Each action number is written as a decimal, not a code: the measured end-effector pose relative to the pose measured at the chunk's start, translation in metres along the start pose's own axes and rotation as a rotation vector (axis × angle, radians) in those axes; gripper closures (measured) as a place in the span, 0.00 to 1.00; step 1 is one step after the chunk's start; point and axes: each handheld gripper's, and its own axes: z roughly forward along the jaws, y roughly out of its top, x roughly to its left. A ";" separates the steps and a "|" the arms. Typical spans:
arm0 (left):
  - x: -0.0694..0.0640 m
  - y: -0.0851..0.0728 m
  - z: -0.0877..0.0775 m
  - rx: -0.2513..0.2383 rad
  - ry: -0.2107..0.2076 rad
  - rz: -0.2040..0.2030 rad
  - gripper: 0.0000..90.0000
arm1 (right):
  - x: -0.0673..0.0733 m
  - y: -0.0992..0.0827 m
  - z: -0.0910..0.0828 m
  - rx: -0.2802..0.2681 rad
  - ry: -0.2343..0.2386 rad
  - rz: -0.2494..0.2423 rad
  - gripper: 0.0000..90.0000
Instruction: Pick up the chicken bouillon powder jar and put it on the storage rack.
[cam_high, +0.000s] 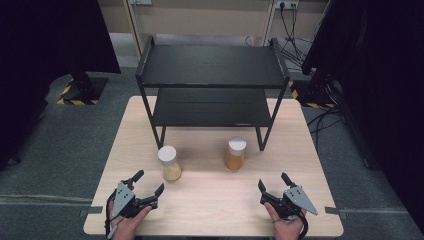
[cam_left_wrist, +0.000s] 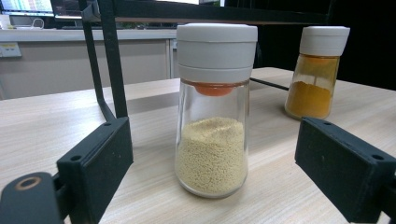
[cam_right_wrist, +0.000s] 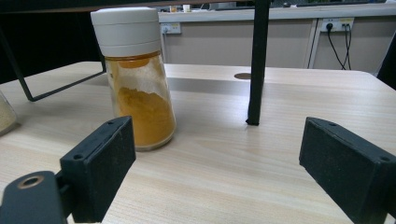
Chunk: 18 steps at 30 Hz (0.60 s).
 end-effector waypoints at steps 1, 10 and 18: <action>0.000 0.000 0.000 -0.001 -0.001 0.000 0.12 | 0.000 0.000 0.000 0.000 0.000 -0.001 0.12; -0.008 0.006 0.008 -0.037 -0.019 0.005 0.12 | 0.000 0.000 0.000 0.001 0.000 -0.001 0.12; -0.014 0.014 0.017 -0.065 -0.004 0.032 0.13 | 0.001 -0.002 -0.001 -0.008 -0.005 0.000 0.12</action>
